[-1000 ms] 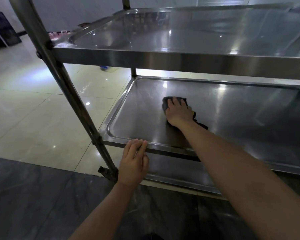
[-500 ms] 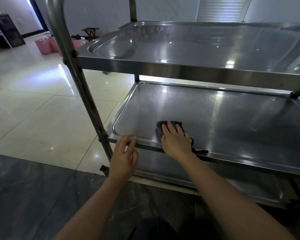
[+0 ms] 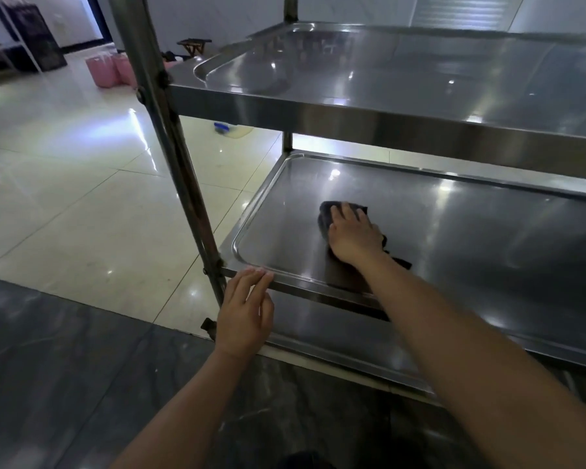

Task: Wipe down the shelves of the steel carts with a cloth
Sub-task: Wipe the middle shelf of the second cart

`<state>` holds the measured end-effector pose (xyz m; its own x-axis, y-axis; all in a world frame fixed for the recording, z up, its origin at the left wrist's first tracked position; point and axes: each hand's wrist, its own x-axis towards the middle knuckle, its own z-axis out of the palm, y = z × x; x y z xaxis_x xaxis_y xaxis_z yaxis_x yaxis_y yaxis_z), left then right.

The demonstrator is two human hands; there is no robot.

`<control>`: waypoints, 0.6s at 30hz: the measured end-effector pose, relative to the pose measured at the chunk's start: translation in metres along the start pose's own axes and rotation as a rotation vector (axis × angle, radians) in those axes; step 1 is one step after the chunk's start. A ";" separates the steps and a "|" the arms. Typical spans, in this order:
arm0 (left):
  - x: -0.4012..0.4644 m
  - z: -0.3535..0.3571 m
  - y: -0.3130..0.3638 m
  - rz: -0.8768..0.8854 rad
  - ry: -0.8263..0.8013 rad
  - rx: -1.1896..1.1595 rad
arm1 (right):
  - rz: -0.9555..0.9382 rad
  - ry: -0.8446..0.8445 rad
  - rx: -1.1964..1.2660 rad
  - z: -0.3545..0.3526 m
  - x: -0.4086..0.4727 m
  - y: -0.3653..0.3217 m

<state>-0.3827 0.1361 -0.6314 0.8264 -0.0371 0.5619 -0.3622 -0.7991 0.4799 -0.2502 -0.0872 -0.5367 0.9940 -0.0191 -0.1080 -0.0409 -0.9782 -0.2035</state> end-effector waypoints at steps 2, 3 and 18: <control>0.000 0.003 -0.002 0.008 0.019 -0.003 | 0.049 0.009 -0.008 -0.004 0.018 0.006; 0.000 0.005 -0.003 0.016 0.033 -0.003 | 0.059 0.018 -0.009 -0.004 0.026 0.005; 0.005 -0.004 -0.008 0.083 0.017 0.045 | -0.226 -0.038 -0.079 0.012 -0.026 -0.033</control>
<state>-0.3771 0.1451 -0.6295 0.7865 -0.0947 0.6103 -0.4091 -0.8201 0.4000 -0.2763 -0.0519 -0.5383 0.9724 0.2086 -0.1047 0.1919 -0.9698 -0.1504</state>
